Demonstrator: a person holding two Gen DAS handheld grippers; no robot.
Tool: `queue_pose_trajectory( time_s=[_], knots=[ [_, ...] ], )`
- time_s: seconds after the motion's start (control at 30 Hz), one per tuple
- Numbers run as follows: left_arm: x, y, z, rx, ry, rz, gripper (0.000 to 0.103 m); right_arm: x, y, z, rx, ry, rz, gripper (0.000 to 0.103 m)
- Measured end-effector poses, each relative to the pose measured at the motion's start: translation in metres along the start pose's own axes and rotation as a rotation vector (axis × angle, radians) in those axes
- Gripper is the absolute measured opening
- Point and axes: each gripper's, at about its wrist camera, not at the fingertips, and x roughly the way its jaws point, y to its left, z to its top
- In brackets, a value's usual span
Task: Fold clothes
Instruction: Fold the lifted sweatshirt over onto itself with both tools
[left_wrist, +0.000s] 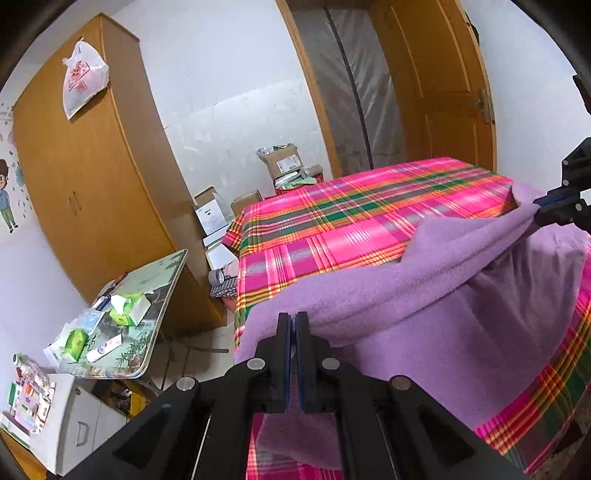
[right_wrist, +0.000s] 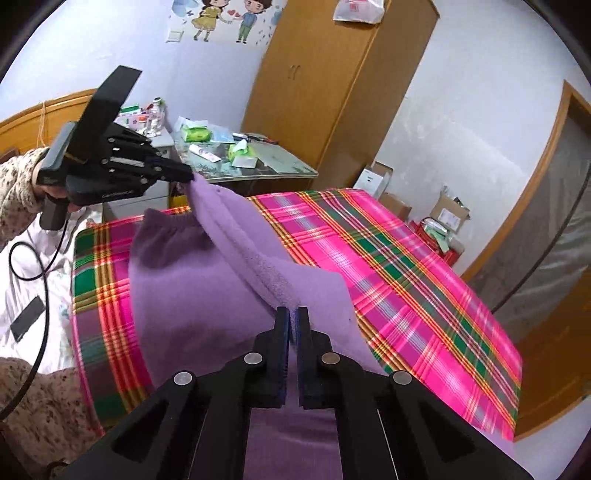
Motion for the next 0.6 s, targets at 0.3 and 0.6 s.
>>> queue_pose_trajectory(
  time_s=[0.3, 0.6],
  knots=[
    [-0.001, -0.012, -0.031, -0.014, 0.052, -0.019, 0.002, 0.014, 0.026, -0.029, 0.005, 0.067, 0.04, 0.004],
    [0.007, -0.023, -0.055, -0.025, 0.1, -0.032, 0.002, 0.029, 0.043, -0.054, 0.0, 0.131, 0.081, 0.004]
  ],
)
